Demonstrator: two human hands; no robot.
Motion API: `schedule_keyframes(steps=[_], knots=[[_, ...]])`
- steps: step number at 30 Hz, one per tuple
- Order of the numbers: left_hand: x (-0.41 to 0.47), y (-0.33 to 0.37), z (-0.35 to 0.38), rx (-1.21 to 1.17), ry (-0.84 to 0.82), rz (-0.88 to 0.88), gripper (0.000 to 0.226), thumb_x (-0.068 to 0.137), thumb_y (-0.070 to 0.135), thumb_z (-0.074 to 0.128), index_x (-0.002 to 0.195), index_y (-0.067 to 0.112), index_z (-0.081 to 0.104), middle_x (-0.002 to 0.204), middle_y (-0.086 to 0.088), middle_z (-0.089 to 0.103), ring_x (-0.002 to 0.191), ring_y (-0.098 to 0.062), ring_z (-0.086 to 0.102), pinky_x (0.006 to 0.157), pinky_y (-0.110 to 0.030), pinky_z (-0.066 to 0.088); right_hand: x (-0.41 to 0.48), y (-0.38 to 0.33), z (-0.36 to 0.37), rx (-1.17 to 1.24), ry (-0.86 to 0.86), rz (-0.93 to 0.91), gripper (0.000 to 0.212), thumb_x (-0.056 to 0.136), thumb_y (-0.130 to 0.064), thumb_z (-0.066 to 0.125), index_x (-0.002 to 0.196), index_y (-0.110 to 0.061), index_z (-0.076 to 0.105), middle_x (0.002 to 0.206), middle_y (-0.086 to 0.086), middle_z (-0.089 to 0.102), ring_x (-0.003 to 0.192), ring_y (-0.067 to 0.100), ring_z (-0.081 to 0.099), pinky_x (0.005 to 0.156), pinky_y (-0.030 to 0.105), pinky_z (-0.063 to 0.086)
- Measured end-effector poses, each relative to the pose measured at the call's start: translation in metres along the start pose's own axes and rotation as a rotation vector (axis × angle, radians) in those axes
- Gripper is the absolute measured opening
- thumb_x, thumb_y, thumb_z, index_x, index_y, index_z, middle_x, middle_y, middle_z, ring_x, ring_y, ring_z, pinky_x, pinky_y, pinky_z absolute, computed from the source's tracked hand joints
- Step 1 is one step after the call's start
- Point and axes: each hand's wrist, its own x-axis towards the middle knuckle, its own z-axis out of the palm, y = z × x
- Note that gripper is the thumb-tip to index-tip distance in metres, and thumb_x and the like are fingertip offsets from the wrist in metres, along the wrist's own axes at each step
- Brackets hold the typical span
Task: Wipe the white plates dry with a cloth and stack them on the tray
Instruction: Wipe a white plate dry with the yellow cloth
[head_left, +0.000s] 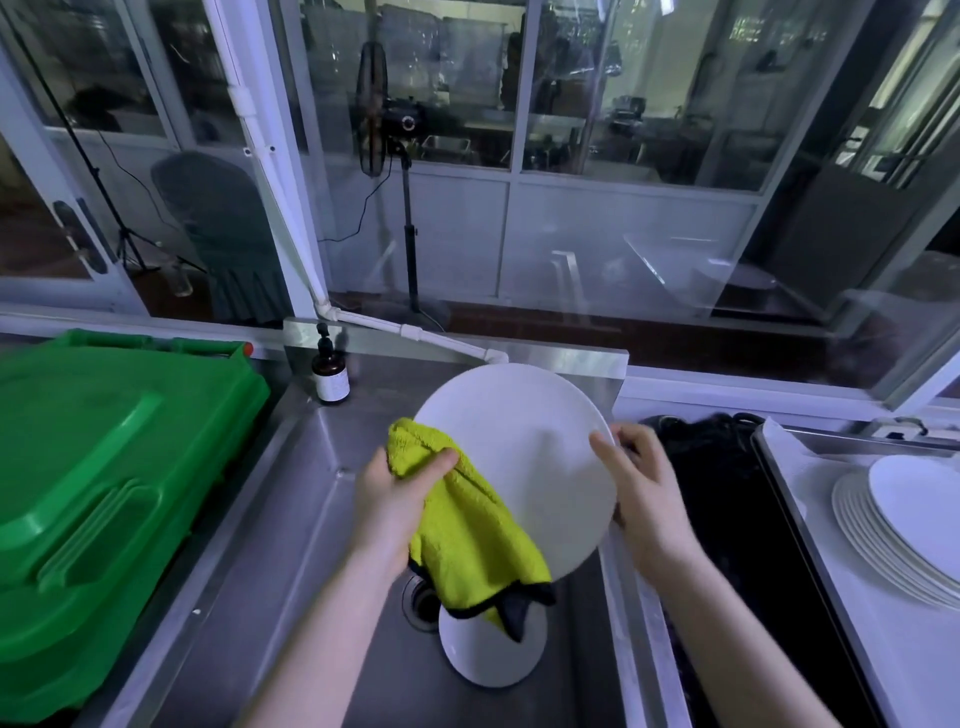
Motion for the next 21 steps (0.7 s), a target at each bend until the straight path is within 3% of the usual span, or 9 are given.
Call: schedule_keyframes(steps=[2,4,7,9,11,13,16,19,21], knots=[[0.003,0.013,-0.003,0.148,-0.080,0.109,0.030,0.068,0.018,0.088,0.091,0.019,0.069,0.083,0.006,0.076,0.080,-0.012,0.072,0.073,-0.031,0.056,0.014,-0.019,-0.010,-0.164,-0.163,-0.113,0.017,0.089,-0.036,0.073,0.101,-0.025,0.065,0.080,-0.007,0.072,0.073,0.009,0.063,0.064,0.024,0.048],[0.003,0.027,0.000,0.328,-0.193,0.221,0.030,0.064,0.020,0.090,0.083,0.026,0.068,0.076,0.017,0.073,0.068,0.002,0.067,0.062,-0.018,0.050,0.022,-0.036,-0.004,-0.514,-0.363,-0.256,0.020,0.091,-0.038,0.071,0.098,-0.020,0.068,0.078,0.000,0.069,0.072,0.009,0.061,0.067,0.024,0.048],[-0.004,0.034,0.005,0.456,-0.313,0.329,0.031,0.064,0.022,0.090,0.083,0.033,0.069,0.078,0.020,0.073,0.068,0.006,0.065,0.058,-0.009,0.046,0.025,-0.036,0.013,-0.813,-0.439,-0.423,0.042,0.094,-0.036,0.066,0.064,-0.014,0.046,0.059,-0.005,0.038,0.056,0.008,0.034,0.056,0.024,0.031],[-0.007,0.031,0.003,0.390,-0.281,0.303,0.027,0.067,0.023,0.088,0.085,0.031,0.070,0.080,0.016,0.074,0.073,0.001,0.068,0.064,-0.016,0.051,0.024,-0.031,0.014,-0.750,-0.397,-0.452,0.049,0.093,-0.034,0.067,0.058,-0.019,0.036,0.058,-0.008,0.031,0.055,0.006,0.028,0.053,0.024,0.025],[-0.011,0.020,0.000,0.240,-0.178,0.218,0.025,0.069,0.023,0.088,0.087,0.027,0.070,0.083,0.011,0.076,0.077,-0.006,0.070,0.069,-0.025,0.054,0.022,-0.025,0.008,-0.637,-0.330,-0.382,0.045,0.090,-0.041,0.067,0.058,-0.014,0.050,0.059,-0.007,0.037,0.055,0.006,0.032,0.054,0.027,0.027],[-0.018,0.005,-0.002,0.062,-0.063,0.100,0.030,0.069,0.026,0.086,0.094,0.020,0.070,0.087,0.004,0.076,0.083,-0.015,0.071,0.073,-0.032,0.056,0.018,-0.016,0.002,-0.442,-0.188,-0.232,0.046,0.089,-0.044,0.067,0.072,-0.002,0.064,0.064,-0.001,0.044,0.060,0.011,0.038,0.057,0.030,0.029],[-0.027,-0.012,0.000,-0.141,0.006,-0.046,0.017,0.081,0.017,0.079,0.094,0.017,0.068,0.083,0.002,0.076,0.082,-0.019,0.072,0.061,-0.023,0.056,0.005,0.008,0.003,-0.106,0.077,0.004,0.039,0.091,-0.039,0.068,0.072,-0.006,0.064,0.065,0.000,0.050,0.063,0.014,0.044,0.059,0.030,0.034],[-0.019,-0.006,-0.003,0.034,-0.051,-0.002,0.014,0.083,0.016,0.076,0.094,0.015,0.068,0.084,0.003,0.076,0.084,-0.020,0.072,0.066,-0.024,0.056,-0.006,0.025,0.005,-0.055,0.155,0.080,0.045,0.093,-0.040,0.063,0.066,-0.010,0.044,0.065,0.002,0.040,0.065,0.017,0.037,0.055,0.028,0.029],[-0.009,0.008,-0.008,0.184,-0.151,0.064,0.020,0.080,0.019,0.080,0.096,0.015,0.069,0.089,0.002,0.076,0.088,-0.018,0.071,0.078,-0.033,0.056,-0.005,0.020,0.001,-0.103,0.067,0.024,0.046,0.095,-0.039,0.062,0.070,-0.004,0.049,0.067,0.002,0.044,0.064,0.016,0.040,0.058,0.029,0.031]])
